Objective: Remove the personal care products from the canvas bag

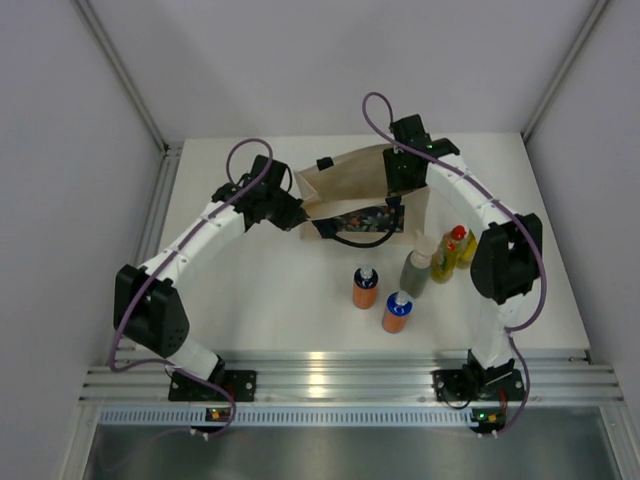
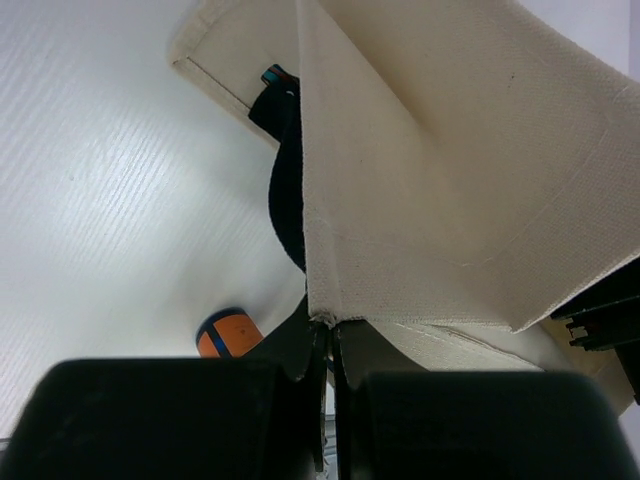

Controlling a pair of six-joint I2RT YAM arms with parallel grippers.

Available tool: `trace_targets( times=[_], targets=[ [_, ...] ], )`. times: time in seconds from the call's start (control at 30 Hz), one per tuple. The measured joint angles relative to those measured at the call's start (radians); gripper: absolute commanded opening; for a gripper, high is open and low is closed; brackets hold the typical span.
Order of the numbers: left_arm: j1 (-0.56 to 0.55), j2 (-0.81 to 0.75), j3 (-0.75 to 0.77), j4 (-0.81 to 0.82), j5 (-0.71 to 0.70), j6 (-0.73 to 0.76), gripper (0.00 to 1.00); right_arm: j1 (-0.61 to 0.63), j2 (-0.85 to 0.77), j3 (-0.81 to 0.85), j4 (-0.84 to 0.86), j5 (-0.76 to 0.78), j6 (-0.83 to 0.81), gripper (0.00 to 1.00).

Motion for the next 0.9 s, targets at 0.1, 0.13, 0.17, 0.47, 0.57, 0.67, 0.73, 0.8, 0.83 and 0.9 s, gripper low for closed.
trace_targets(
  times=[0.1, 0.13, 0.17, 0.47, 0.57, 0.67, 0.73, 0.8, 0.83, 0.9],
  targets=[
    [0.002, 0.011, 0.009, -0.004, -0.001, 0.006, 0.0, -0.001, -0.001, 0.008, -0.003, -0.056, -0.001, 0.0],
    [0.002, 0.012, 0.011, -0.007, -0.001, 0.007, 0.0, -0.001, -0.001, 0.011, -0.005, -0.076, -0.001, 0.0],
    [0.002, 0.013, 0.015, -0.011, -0.001, 0.009, 0.0, -0.001, -0.002, 0.016, -0.004, -0.095, -0.002, 0.0],
    [0.002, 0.013, 0.029, -0.027, -0.008, 0.013, 0.0, 0.002, -0.023, 0.088, -0.013, -0.257, -0.023, 0.0],
    [0.002, 0.013, 0.029, -0.028, -0.008, 0.012, 0.0, 0.004, -0.037, 0.124, -0.02, -0.306, -0.026, 0.0],
    [0.003, 0.013, 0.029, -0.028, -0.008, 0.013, 0.0, 0.006, -0.06, 0.159, -0.025, -0.348, -0.026, 0.0],
    [0.005, 0.013, 0.03, -0.03, -0.008, 0.013, 0.0, 0.006, -0.079, 0.184, -0.027, -0.37, -0.026, 0.0],
    [0.006, 0.013, 0.036, -0.032, -0.009, 0.013, 0.0, 0.007, -0.097, 0.205, -0.029, -0.388, -0.027, 0.0],
    [0.007, 0.013, 0.041, -0.035, -0.011, 0.014, 0.0, 0.007, -0.108, 0.212, -0.029, -0.395, -0.029, 0.0],
    [0.009, 0.013, 0.049, -0.038, -0.014, 0.017, 0.0, 0.007, -0.132, 0.224, -0.033, -0.406, -0.034, 0.0]
  ],
)
